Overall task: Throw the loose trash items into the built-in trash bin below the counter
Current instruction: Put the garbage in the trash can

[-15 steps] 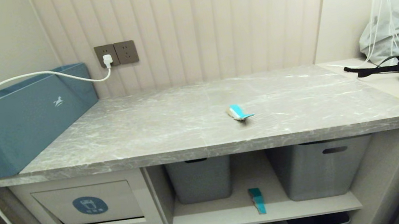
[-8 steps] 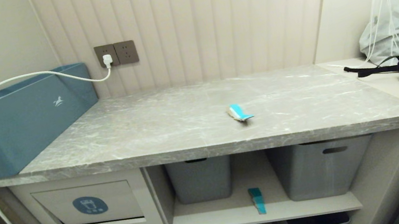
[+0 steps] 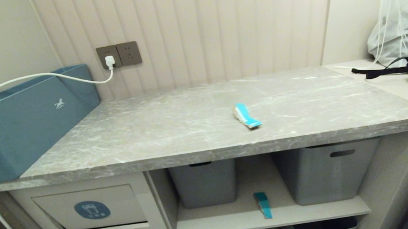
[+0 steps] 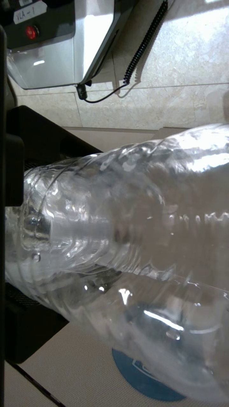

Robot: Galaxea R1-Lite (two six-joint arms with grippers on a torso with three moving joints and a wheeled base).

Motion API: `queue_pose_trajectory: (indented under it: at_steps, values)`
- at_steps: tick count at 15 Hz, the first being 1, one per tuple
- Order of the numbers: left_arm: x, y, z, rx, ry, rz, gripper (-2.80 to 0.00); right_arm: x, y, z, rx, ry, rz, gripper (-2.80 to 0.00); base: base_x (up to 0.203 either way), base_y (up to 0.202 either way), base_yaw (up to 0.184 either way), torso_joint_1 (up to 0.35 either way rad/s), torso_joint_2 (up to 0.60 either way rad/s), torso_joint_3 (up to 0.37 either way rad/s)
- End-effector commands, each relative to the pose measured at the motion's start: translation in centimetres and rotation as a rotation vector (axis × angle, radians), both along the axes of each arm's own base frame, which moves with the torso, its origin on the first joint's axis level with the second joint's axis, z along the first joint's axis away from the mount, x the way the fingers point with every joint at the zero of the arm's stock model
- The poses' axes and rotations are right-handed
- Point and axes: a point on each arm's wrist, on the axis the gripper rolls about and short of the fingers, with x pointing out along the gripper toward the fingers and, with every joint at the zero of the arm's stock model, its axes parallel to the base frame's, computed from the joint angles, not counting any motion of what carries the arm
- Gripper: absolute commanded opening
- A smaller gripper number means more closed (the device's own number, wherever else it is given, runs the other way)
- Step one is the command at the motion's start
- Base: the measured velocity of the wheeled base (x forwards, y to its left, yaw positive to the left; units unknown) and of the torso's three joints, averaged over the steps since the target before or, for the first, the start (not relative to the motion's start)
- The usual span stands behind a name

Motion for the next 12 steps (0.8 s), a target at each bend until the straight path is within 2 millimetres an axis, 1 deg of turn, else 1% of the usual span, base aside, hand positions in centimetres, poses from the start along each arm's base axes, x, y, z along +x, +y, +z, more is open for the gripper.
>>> queue_pose_trajectory:
  at_steps: [1,4,6,8,11,12]
  values:
    - [0.1,0.0,-0.4,-0.011,0.012,0.006,-2.80,0.0,0.0,0.0,0.000,0.000,0.000,-2.80,0.000,0.000,0.000,0.000,0.00,0.000]
    - [1.5,0.4,-0.2,-0.008,-0.070,-0.029,-2.80,0.0,0.0,0.0,-0.001,0.000,0.000,-2.80,0.000,0.000,0.000,0.000,0.00,0.000]
    - [2.0,0.6,-0.7,-0.016,-0.077,-0.036,-2.80,0.0,0.0,0.0,-0.001,0.000,0.000,-2.80,0.000,0.000,0.000,0.000,0.00,0.000]
    - [3.2,1.0,-1.2,-0.015,-0.110,-0.048,-2.80,0.0,0.0,0.0,-0.001,0.000,0.000,-2.80,0.000,0.000,0.000,0.000,0.00,0.000]
    - [4.9,1.5,-2.3,0.023,-0.126,-0.149,-2.80,0.0,0.0,0.0,-0.001,0.000,0.000,-2.80,0.000,0.000,0.000,0.000,0.00,0.000]
    - [5.8,1.9,-2.7,0.043,-0.135,-0.172,-2.80,0.0,0.0,0.0,-0.001,0.000,0.000,-2.80,0.000,0.000,0.000,0.000,0.00,0.000]
